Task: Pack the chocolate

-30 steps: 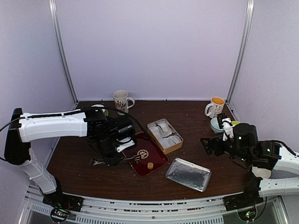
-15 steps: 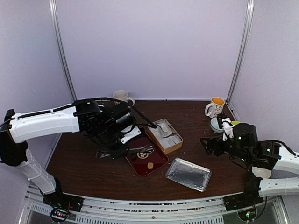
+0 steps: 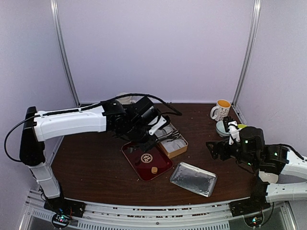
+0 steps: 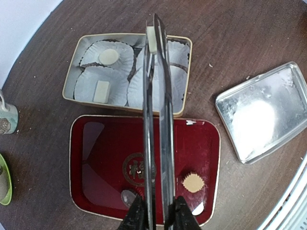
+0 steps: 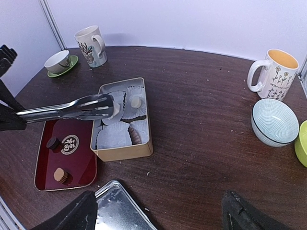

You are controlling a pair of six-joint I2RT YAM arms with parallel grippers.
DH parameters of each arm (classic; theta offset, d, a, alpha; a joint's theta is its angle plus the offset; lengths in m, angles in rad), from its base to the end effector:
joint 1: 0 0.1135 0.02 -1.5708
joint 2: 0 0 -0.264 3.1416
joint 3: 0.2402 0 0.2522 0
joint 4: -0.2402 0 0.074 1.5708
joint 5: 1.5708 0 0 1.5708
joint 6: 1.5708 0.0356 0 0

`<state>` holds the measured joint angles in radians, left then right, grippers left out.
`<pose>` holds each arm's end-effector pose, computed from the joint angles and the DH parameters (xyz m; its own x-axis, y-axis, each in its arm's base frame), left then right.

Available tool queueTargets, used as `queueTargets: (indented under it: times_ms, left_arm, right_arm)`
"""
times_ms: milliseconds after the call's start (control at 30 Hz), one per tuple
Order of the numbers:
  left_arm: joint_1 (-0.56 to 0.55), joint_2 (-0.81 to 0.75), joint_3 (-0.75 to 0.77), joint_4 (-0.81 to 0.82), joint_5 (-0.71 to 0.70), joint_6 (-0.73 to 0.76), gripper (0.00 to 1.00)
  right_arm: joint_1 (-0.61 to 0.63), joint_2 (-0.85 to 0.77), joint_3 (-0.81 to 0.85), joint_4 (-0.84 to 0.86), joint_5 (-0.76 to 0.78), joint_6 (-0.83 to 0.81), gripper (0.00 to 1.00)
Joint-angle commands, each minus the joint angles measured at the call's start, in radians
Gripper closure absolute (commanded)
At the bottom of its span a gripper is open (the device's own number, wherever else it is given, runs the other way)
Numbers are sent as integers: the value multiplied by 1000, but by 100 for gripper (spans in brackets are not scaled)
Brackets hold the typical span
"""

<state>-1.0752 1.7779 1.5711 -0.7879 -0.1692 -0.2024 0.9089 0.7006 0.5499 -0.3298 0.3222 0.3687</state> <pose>0.1887 -0.3365 0.2888 -0.5562 0.6122 -0.5620 0.7265 0.6865 0.0288 0.1103 0.1232 0.2564 -0.4725 -0.0502 -0.8799 -0.4346 0.8818 0.1831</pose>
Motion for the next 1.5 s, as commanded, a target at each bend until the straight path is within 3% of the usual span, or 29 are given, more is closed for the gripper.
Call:
queueTargets:
  times_ms: [0,367,767,1200,1467]
  left_arm:
    - [24,44,40,116,14,-15,81]
    - [56,110,16,202,146,-47,80]
    - [64,133,-6,199,148,-70,79]
    - [64,150,-12,196,165,-68,67]
    - [64,119,-22,182,158,-61,65]
  right_arm:
    - [-8,-23,26,-28,37,-8,10]
    - [-8,-34,23,-42,43,-7,10]
    - [-10,-44,12,-45,47,-11,10]
    - [-10,-45,4,-38,41,-6,10]
    - [-10,-47,6,-40,41,-7,10]
